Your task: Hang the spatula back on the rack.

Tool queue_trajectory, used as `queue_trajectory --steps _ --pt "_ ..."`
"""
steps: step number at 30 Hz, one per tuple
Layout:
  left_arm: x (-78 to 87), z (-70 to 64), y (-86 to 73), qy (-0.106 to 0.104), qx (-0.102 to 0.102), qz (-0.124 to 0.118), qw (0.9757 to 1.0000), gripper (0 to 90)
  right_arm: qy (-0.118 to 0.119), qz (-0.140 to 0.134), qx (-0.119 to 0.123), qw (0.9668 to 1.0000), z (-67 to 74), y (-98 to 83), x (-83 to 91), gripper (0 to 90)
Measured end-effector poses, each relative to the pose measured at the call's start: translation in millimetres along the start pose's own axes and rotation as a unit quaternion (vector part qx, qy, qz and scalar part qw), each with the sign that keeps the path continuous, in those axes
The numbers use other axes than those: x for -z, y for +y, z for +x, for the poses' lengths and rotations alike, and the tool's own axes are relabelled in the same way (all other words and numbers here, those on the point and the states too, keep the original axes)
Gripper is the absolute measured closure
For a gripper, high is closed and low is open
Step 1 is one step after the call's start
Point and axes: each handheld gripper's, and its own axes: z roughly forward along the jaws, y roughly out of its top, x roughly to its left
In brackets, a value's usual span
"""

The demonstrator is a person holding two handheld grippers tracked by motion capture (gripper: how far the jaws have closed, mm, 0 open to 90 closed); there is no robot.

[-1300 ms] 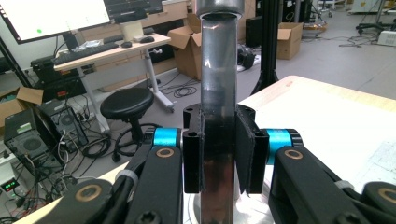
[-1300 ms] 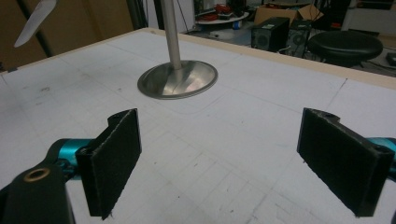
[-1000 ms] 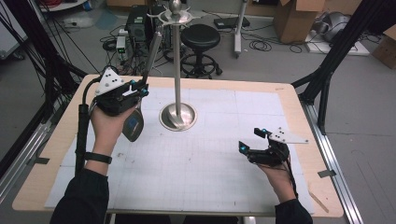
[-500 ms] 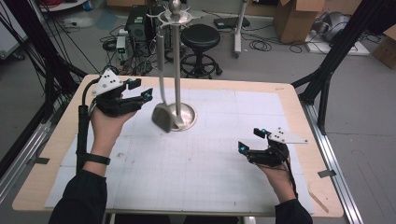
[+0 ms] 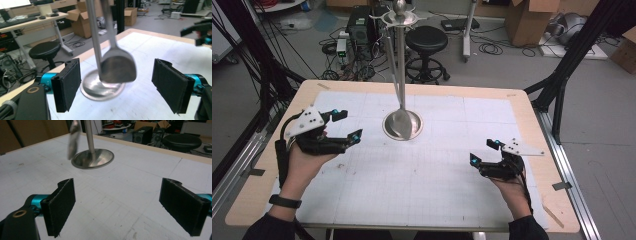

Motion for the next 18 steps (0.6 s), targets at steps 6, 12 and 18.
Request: queue_trajectory --steps 6,12,18 --pt "12.9 -1.6 -33.8 -0.028 0.006 -0.003 0.9996 21.6 -0.007 0.007 -0.006 0.9999 -4.0 -3.1 3.5 12.6" --pt "17.2 2.5 -60.5 -0.03 0.016 0.013 0.9993 17.0 -0.012 0.009 -0.012 0.9998 -7.6 -5.1 3.8 12.7" --pt "20.3 7.6 -70.9 -0.015 0.027 0.01 0.9995 17.0 -0.015 0.012 -0.01 0.9998 -7.4 -5.2 3.5 12.7"
